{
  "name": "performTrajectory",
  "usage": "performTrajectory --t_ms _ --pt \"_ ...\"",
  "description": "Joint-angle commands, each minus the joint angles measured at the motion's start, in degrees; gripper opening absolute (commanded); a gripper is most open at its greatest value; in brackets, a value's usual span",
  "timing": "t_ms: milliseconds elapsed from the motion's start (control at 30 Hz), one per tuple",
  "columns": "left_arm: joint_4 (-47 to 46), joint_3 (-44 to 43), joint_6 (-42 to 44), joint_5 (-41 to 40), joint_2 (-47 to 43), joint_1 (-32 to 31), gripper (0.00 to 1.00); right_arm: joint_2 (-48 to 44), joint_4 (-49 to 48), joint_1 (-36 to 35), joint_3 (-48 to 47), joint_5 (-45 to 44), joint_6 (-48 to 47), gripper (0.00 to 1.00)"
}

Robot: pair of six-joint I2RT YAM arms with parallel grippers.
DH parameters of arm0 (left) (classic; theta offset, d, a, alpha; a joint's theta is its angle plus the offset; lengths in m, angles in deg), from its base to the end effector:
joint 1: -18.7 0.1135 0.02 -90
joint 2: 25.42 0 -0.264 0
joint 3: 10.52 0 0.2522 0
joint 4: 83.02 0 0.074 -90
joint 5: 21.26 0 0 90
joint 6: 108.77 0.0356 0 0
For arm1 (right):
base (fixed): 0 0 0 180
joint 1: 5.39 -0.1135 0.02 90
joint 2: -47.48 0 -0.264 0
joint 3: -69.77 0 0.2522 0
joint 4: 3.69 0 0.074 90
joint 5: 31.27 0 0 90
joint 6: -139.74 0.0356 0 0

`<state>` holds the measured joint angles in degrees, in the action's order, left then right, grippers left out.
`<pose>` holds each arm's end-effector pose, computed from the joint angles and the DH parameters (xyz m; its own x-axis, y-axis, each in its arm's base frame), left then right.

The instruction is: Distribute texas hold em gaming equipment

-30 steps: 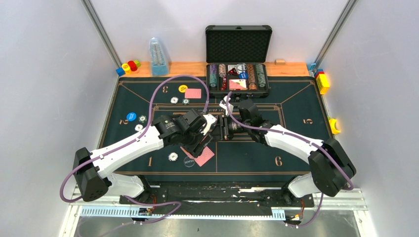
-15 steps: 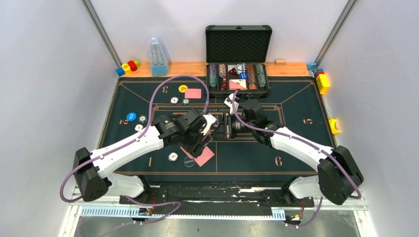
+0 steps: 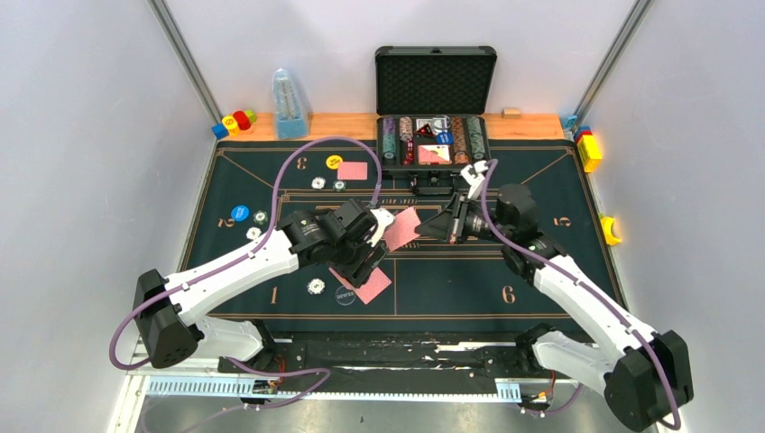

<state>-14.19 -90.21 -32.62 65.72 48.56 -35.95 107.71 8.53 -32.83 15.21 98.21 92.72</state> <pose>0.1448 -0.2009 0.2946 -0.6927 0.5634 -0.4502 0.6539 0.7540 -0.0626 0.1994 0.1291 0.2866 -0.8080 0.1733 -0.5631 -0.4672 0.3937 0.7917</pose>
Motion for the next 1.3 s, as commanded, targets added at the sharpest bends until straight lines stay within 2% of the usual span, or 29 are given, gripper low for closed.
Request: performTrajectory --t_ms 0,133,267,433,667,833,1133,1267 --pt "-0.8 -0.6 -0.3 0.0 -1.3 -0.1 0.0 -3.1 -2.3 4.3 1.6 -1.4 1.9 0.0" --pt "-0.8 -0.6 -0.6 -0.1 -1.5 -0.1 0.0 0.7 -6.3 6.7 1.5 -2.4 3.7 0.0" --pt "-0.1 -0.9 -1.4 -0.6 -1.4 -0.1 0.0 9.4 -15.2 6.6 -0.1 -1.2 6.9 0.0" --pt "1.6 -1.0 -3.0 -2.1 -2.5 -0.1 0.0 24.9 -27.9 2.6 -5.4 1.2 11.4 0.0" --pt "3.6 -0.8 -4.7 -3.1 -4.5 -0.1 0.0 49.7 -44.5 -5.2 -19.7 0.2 21.0 0.0" --pt "4.8 -1.0 -4.9 -3.6 -4.5 -0.1 0.0 65.2 -44.8 -10.2 -34.1 -0.5 24.1 0.0" --pt "4.9 -1.3 -4.3 -3.5 -4.2 -0.1 0.0 79.7 -40.3 -15.4 -53.7 -3.7 24.9 0.0" --pt "4.7 -1.2 -4.1 -3.2 -4.1 -0.1 0.0 86.6 -34.8 -17.4 -64.1 -4.3 24.7 0.0"
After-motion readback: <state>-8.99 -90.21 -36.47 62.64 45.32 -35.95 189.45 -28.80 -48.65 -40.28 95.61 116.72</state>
